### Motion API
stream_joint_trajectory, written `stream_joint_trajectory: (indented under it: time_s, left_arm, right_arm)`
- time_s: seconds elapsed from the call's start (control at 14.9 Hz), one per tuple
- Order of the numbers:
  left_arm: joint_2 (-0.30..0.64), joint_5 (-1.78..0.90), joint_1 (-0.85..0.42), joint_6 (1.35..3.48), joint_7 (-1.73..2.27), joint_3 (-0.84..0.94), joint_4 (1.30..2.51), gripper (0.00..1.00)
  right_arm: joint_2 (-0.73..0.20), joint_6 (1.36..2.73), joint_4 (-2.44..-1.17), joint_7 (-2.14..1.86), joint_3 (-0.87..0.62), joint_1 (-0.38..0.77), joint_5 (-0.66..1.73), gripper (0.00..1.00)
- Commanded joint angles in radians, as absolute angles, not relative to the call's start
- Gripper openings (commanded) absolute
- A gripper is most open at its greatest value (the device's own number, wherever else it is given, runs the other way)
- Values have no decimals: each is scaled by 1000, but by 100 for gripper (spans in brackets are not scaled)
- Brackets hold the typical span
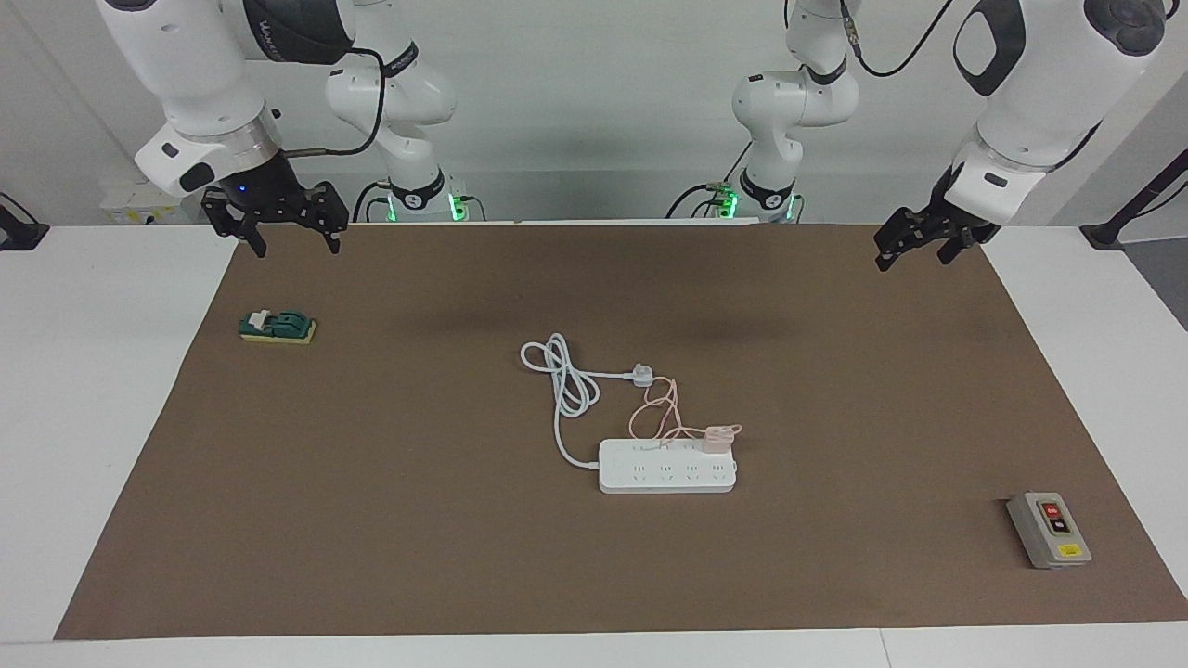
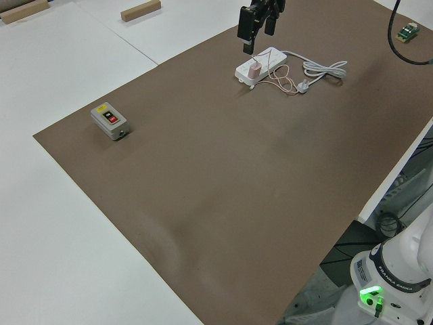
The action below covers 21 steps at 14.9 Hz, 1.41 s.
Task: Unplug charger and place it aside
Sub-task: 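Move the left gripper and the right gripper toward the white power strip, then grasp the pink charger with the left gripper while the right gripper holds the strip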
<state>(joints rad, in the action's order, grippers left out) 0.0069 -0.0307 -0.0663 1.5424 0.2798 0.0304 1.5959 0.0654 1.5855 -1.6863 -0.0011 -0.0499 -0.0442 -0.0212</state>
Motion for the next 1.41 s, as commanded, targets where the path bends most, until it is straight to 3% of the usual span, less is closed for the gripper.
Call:
stream_joint_trajectory:
  time_s: [0.0,0.47,0.67,0.81,1.07,1.21,1.34]
  left_arm:
    - [30,-29,-136,1565,510,25,1597,100]
    - [389,-84,-270,1598,1316,14,1263,100]
    - [434,-84,-291,1692,1561,15,1264,100]
    - [483,-77,-334,1744,1653,14,1273,100]
    - [453,-58,-376,2011,1752,14,1503,100]
    - [425,-37,-377,2127,1752,14,1636,100]
    - [407,-18,-380,2167,1752,14,1689,100]
  right_arm:
    - [45,1623,-1713,224,-58,1,26,100]
    - [-148,1793,-1691,889,-57,162,168,100]
    - [-247,1896,-1654,1121,-57,215,263,100]
    - [-303,1940,-1631,1228,-57,242,340,100]
    - [-521,2009,-1431,1471,-57,319,403,100]
    - [-602,2151,-1425,1551,-57,351,551,100]
    - [-652,2207,-1410,1574,-57,365,653,100]
